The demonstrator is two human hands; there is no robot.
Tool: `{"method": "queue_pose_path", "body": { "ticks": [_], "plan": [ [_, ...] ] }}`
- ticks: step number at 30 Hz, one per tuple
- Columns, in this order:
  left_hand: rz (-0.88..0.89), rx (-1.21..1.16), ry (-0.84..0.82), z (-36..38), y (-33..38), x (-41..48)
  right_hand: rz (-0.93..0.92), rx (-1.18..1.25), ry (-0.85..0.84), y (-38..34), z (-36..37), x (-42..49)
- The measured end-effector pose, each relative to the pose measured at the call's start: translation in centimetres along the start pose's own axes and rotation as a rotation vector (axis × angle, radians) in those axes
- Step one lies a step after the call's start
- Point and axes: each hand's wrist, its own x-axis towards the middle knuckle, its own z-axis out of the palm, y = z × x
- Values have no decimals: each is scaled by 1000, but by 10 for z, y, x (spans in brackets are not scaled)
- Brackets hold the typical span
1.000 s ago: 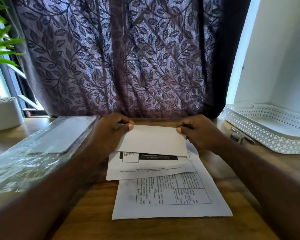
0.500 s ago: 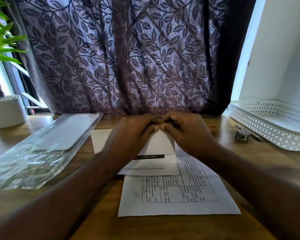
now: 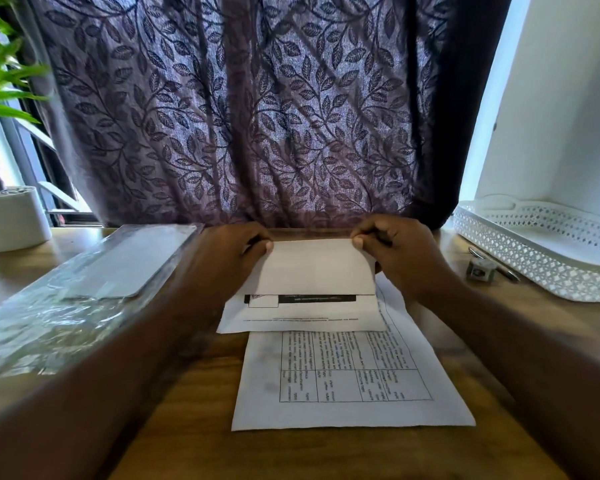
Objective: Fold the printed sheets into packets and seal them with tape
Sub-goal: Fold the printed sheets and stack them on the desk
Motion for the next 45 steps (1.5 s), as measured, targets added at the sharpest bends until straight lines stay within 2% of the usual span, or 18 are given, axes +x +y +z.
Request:
{"method": "queue_pose_path", "body": {
  "ticks": [7,15,18,22,26,28,31,34,39,43,45],
  "plan": [
    [-200,-163,18,3,-16,1,94,72,7,10,-5,2],
    [-323,-483,19,1,-10,-1,123,120,-8,14,-9,1],
    [-368,-526,21,1,-6,0,129,119,4,13,-10,0],
    [-374,-495,43,-2,-8,-1,284,308,-83,16,-11,-1],
    [-365,-548,71,1,-6,-3,390,378,-176,17,-11,-4],
    [-443,-723,49,5,-1,-3,406,408,-137,17,-12,-4],
    [-540,-972,-110,11,1,-5,419,459,-54,16,-14,-2],
    [-518,-992,-177,15,-1,-9,417,443,-38,15,-15,-1],
    [-522,-958,-162,14,-4,-9,398,480,-65,14,-14,-3],
    [-542,-976,-79,11,0,-9,482,696,-44,17,-13,-1],
    [-551,-1012,-46,9,3,-8,498,748,-111,21,-13,-1]
  ]
}}
